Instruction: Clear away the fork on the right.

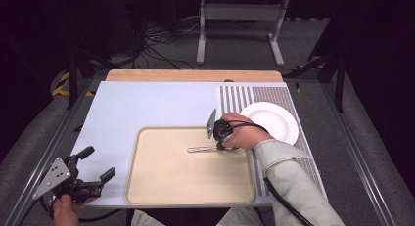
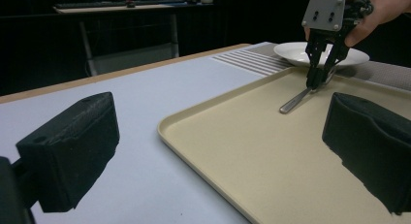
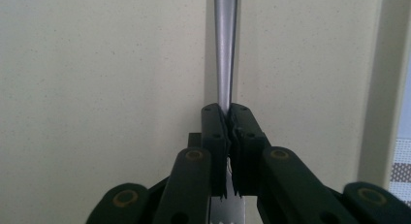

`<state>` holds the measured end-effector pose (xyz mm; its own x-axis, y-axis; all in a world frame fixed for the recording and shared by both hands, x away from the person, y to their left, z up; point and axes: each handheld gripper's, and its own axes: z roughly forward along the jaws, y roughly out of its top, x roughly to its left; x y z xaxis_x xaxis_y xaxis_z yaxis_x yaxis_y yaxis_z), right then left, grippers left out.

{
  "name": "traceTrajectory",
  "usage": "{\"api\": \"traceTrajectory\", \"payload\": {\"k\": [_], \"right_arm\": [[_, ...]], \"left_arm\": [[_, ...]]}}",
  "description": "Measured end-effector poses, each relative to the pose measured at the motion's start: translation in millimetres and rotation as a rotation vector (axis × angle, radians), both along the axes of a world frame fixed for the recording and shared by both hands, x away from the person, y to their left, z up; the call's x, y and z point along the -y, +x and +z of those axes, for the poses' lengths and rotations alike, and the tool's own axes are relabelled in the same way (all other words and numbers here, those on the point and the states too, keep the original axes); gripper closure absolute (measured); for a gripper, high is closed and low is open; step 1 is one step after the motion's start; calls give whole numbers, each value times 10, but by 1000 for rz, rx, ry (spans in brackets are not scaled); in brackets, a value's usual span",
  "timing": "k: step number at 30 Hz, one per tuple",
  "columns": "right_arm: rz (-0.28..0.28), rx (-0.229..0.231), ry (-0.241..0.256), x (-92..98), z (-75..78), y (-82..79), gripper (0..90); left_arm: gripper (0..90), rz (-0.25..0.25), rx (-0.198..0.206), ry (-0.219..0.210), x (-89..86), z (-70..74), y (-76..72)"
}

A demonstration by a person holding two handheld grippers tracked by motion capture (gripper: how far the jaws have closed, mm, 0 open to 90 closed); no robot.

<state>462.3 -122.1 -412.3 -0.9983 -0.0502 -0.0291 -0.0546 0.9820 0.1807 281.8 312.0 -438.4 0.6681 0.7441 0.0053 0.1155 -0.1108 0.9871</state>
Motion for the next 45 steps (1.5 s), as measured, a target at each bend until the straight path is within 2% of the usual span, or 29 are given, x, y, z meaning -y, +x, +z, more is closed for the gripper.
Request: {"api": "traceTrajectory", "payload": {"k": [9,13,15,18,19,23,24,28,30,36,40,41,45], "right_arm": [[-6,-6,-5,-4,-33,5,855],[-15,8,0,0,-26,9,760],[-20,5,6,5,-12,9,741],[-28,7,36,15,24,0,751],[-25,8,40,12,42,-2,774],[-37,1,117,-22,130,-24,900],[-37,1,117,-22,130,-24,900],[-88,15,209,-67,162,-20,900],[-97,22,229,-95,142,-15,900],[-158,41,273,-220,59,9,900],[-172,49,273,-274,7,21,900],[-184,42,263,-347,-56,27,900],[-194,46,254,-398,-85,27,900]], "left_arm": [[5,-3,-1,1,10,-4,4],[5,0,-3,-2,7,-6,2],[5,1,-3,-2,7,-5,0],[5,0,0,-1,9,-5,2],[5,0,-3,-1,8,-4,0],[5,-2,-1,-4,14,-5,3],[5,-3,-1,-4,15,-4,3],[5,-4,-2,-2,13,-3,2],[5,-3,-3,-4,13,-6,4],[5,-4,-5,1,16,-8,5],[5,-5,-3,-4,14,-10,6],[5,-3,-5,-3,11,-12,6],[5,-3,-8,0,4,-24,12]]}}
